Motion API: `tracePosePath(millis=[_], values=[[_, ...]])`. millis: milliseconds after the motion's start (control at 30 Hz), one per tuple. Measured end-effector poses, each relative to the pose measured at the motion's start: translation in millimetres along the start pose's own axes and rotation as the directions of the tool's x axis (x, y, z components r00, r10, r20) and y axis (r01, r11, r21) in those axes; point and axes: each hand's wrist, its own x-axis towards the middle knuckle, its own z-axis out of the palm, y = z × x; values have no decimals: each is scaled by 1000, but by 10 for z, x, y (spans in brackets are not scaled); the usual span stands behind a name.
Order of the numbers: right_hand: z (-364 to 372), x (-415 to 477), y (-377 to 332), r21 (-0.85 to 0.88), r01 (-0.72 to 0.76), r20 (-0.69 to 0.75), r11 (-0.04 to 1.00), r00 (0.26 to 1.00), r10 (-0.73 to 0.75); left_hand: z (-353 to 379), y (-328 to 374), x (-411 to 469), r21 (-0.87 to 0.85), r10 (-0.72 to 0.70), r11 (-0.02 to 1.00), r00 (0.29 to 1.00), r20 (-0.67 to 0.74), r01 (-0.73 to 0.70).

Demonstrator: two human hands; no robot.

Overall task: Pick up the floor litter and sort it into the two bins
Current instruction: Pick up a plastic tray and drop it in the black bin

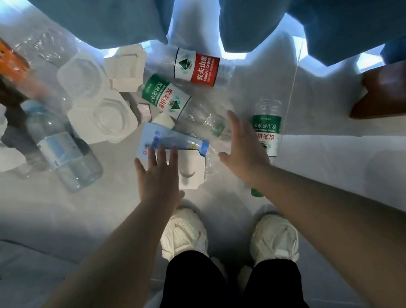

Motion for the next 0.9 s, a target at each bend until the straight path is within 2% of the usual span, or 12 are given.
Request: tracePosePath(millis=[267,467,667,767,900], values=[[94,149,52,11,15,-3,1000,1000,-15,236,30,244,55,56,997,990,-131,-50],[22,195,60,143,8,-23,990,1000,-5,238,-15,321,24,55,998,981,-187,-51],[-293,-56,21,159,45,-27,986,999,-41,-170,-90,0,-157,-29,988,983,-181,0],[-658,-392,-83,199,11,-22,980,1000,-6,-576,-161,-378,-276,-63,961,977,-206,3],[-1264,-977,-249,240,-27,-46,970,998,39,-1250,-259,-994,-539,-170,840,973,-157,60]])
